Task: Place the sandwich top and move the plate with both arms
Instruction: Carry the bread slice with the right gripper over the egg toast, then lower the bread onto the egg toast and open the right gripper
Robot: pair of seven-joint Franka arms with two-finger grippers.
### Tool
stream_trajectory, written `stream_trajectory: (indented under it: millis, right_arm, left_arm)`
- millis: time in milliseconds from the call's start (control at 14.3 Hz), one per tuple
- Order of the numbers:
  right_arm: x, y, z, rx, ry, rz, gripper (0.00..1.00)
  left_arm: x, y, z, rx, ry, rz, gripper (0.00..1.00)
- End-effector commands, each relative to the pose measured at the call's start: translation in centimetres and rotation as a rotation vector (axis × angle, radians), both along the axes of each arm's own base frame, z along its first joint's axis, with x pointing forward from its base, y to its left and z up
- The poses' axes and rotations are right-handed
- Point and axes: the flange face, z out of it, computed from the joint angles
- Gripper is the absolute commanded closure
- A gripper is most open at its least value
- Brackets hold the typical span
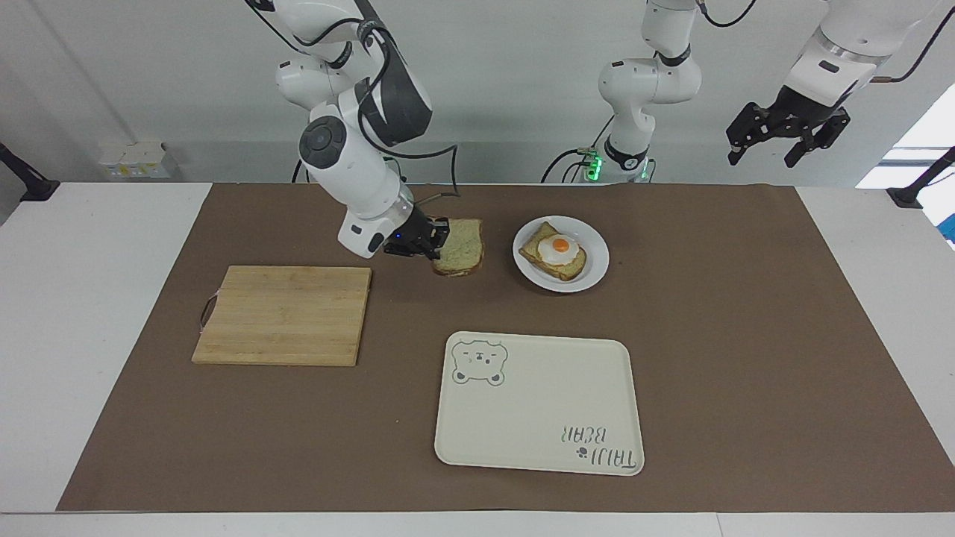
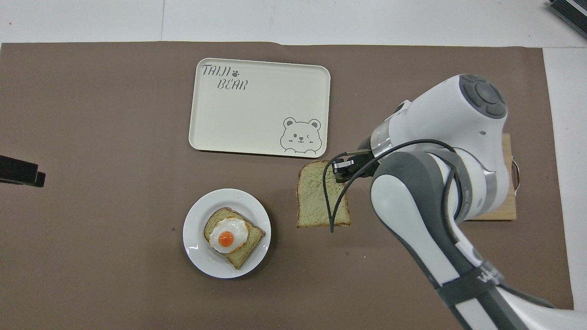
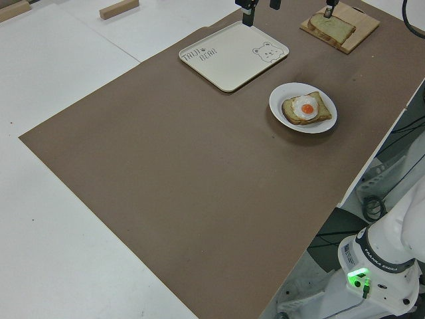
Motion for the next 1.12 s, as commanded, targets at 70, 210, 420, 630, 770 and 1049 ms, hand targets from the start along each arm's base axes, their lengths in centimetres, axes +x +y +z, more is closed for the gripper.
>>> stream_trajectory:
  millis: [70, 210, 420, 630, 770, 1049]
  right_arm:
    - [-1.4, 6.0, -1.7, 0.021, 0.002, -0.056, 1.00]
    - [-2.6, 8.8, -2.5, 0.022, 0.000, -0.023, 1.00]
    - [-4.5, 13.6, -4.5, 0.026, -0.017, -0.023, 1.00]
    - [-5.3, 17.0, -7.4, 0.036, -0.052, -0.032, 1.00]
    - [-6.4, 19.2, -8.4, 0.046, -0.074, -0.029, 1.00]
    - [-6.7, 20.1, -10.0, 0.041, -0.080, -0.036, 1.00]
  left_arm:
    - [-0.9, 0.3, 0.0, 0.021, 0.006, 0.011, 0.00]
    - [-0.9, 0.3, 0.0, 0.021, 0.006, 0.011, 0.00]
    - [-0.9, 0.3, 0.0, 0.021, 0.006, 0.011, 0.00]
    - [-0.9, 0.3, 0.0, 0.021, 0.006, 0.011, 0.00]
    - [-0.9, 0.3, 0.0, 0.021, 0.006, 0.011, 0.00]
    - [-0.9, 0.3, 0.0, 0.021, 0.006, 0.011, 0.00]
